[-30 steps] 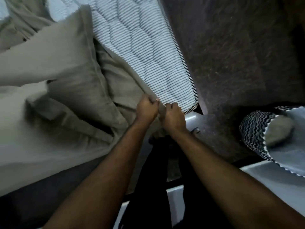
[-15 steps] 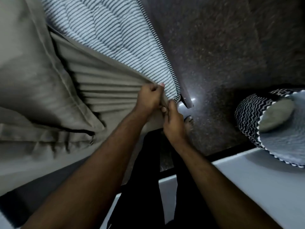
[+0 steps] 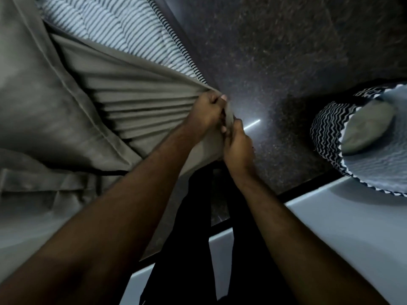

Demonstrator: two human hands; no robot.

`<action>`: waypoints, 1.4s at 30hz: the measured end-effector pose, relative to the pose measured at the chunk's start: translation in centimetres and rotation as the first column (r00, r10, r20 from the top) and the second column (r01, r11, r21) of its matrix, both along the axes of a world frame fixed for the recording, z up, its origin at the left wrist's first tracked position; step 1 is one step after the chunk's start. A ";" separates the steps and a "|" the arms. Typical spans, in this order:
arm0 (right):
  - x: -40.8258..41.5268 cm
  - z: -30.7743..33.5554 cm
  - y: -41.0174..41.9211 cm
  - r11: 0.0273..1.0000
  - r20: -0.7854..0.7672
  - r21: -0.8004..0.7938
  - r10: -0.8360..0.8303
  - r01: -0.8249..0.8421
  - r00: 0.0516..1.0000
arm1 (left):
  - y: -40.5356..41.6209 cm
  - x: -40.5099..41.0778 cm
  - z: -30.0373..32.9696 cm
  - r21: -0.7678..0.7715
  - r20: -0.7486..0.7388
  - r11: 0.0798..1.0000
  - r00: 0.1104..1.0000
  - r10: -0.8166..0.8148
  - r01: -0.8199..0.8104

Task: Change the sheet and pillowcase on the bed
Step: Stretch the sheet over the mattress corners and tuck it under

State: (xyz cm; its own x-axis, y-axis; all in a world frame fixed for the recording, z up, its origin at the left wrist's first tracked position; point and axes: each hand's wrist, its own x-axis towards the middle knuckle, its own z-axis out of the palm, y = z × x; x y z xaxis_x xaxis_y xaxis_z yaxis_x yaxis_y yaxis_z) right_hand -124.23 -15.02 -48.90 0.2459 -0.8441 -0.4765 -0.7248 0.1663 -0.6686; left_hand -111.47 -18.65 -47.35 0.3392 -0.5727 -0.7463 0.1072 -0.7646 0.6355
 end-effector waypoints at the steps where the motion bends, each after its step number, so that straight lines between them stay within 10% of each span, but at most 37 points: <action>1: 0.1 0.5 0.3 1.000 0.024 -0.002 -0.008 0.008 1.000 | -0.1 -0.1 -0.1 0.016 0.015 1.000 1.000 0.015 -0.015; 5: 0.5 0.6 2.7 1.000 -0.164 -0.020 -0.010 0.007 0.986 | -1.2 -0.2 0.5 0.008 0.042 0.996 0.995 0.090 -0.090; 8: 0.8 -2.7 5.3 0.949 -0.091 0.262 -0.160 0.178 0.983 | -1.8 -0.6 1.0 0.019 -0.027 0.995 0.995 0.101 -0.101; 17: 2.7 -8.9 5.4 0.785 0.053 0.531 -0.405 0.318 0.913 | 0.8 0.3 -0.5 -0.056 0.200 0.937 0.923 -0.328 0.345; 24: -2.2 -9.5 2.0 0.843 -0.228 0.434 -0.239 0.319 0.944 | 4.7 -0.2 -1.1 0.095 0.706 0.480 0.281 -0.650 0.872; 31: -3.5 -9.6 3.9 0.891 -0.289 0.091 -0.405 0.446 0.868 | 9.5 -0.7 -4.4 0.250 0.825 0.377 0.008 -0.565 0.892; 36: -1.1 -12.5 6.5 0.578 0.174 0.344 -0.813 0.740 0.555 | 11.5 0.6 -6.0 0.450 0.825 0.260 -0.287 -0.486 0.854; 42: -1.5 -14.7 9.4 0.735 0.274 0.338 -0.675 0.589 0.685 | 14.7 -0.8 -6.6 0.537 0.794 0.235 -0.390 -0.467 0.810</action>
State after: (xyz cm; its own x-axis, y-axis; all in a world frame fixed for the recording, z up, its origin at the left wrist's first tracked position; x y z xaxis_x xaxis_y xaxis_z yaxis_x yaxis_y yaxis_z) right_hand -125.69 -5.66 -63.62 -0.1239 -0.7526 -0.6467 -0.1119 0.6581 -0.7445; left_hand -112.24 -3.95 -53.99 -0.2701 -0.9292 -0.2523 -0.9393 0.3118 -0.1429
